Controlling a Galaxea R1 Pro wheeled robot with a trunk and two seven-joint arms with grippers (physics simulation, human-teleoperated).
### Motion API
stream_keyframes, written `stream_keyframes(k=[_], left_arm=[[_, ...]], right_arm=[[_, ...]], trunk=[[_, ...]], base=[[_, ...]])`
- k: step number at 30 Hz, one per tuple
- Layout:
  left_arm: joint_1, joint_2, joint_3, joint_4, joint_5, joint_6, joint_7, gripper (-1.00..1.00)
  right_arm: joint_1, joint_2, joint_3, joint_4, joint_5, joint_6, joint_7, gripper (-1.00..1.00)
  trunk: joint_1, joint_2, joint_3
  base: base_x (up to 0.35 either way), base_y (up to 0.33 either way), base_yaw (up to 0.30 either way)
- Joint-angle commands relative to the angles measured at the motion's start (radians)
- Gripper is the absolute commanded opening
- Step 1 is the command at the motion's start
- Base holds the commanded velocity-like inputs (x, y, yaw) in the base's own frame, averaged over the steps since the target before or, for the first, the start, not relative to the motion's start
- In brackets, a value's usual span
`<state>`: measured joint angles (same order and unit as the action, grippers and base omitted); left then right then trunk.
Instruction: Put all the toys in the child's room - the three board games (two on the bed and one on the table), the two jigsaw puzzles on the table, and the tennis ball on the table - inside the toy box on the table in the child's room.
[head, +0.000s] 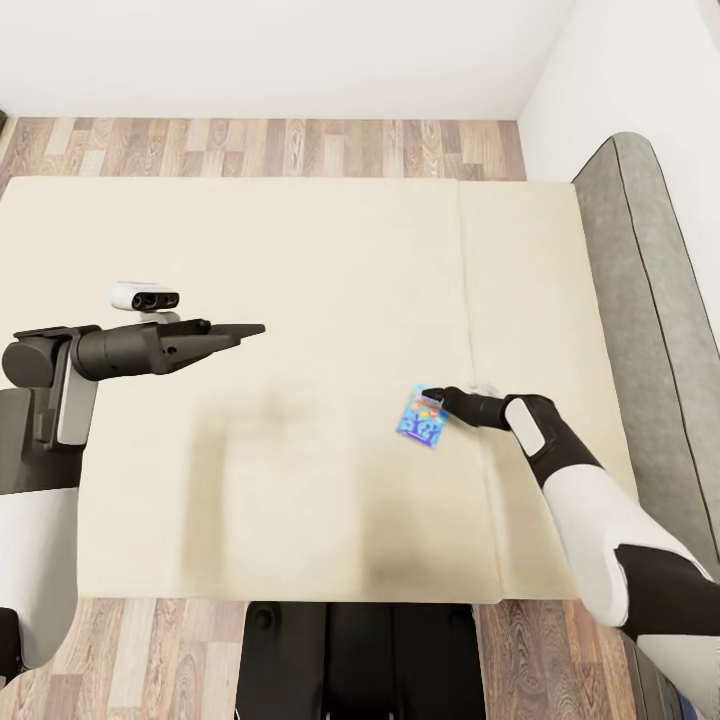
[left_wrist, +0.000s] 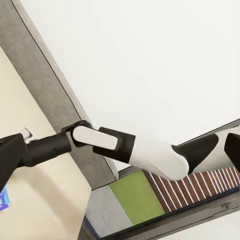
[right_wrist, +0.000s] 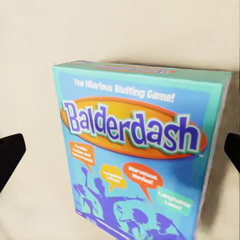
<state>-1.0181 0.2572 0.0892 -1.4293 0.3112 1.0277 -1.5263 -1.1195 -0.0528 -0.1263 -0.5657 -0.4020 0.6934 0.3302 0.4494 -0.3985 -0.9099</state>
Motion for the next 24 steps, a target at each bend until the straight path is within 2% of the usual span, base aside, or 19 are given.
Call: stream_keyframes(k=[1, 12, 17, 24], left_arm=[[0.000, 0.000, 0.000, -0.001, 0.000, 0.011, -0.003, 1.00], [0.000, 0.000, 0.000, -0.002, 0.000, 0.011, -0.004, 1.00], [0.000, 0.000, -0.001, -0.002, 0.000, 0.011, -0.004, 1.00], [0.000, 0.000, 0.000, -0.002, 0.000, 0.011, -0.004, 1.00]], right_arm=[[-0.003, 0.003, -0.004, 0.000, 0.002, 0.006, 0.003, 1.00], [-0.020, 0.034, 0.000, 0.000, 0.002, 0.007, -0.004, 1.00], [-0.026, 0.044, 0.036, 0.000, 0.001, 0.008, -0.023, 1.00], [-0.032, 0.055, 0.050, 0.000, 0.001, 0.008, -0.027, 1.00]], trunk=[[0.001, -0.002, -0.001], [0.001, -0.002, -0.001], [0.001, -0.002, -0.001], [0.001, -0.002, -0.001]], base=[[0.000, 0.000, 0.000], [0.000, 0.000, 0.000], [0.000, 0.000, 0.000], [0.000, 0.000, 0.000]])
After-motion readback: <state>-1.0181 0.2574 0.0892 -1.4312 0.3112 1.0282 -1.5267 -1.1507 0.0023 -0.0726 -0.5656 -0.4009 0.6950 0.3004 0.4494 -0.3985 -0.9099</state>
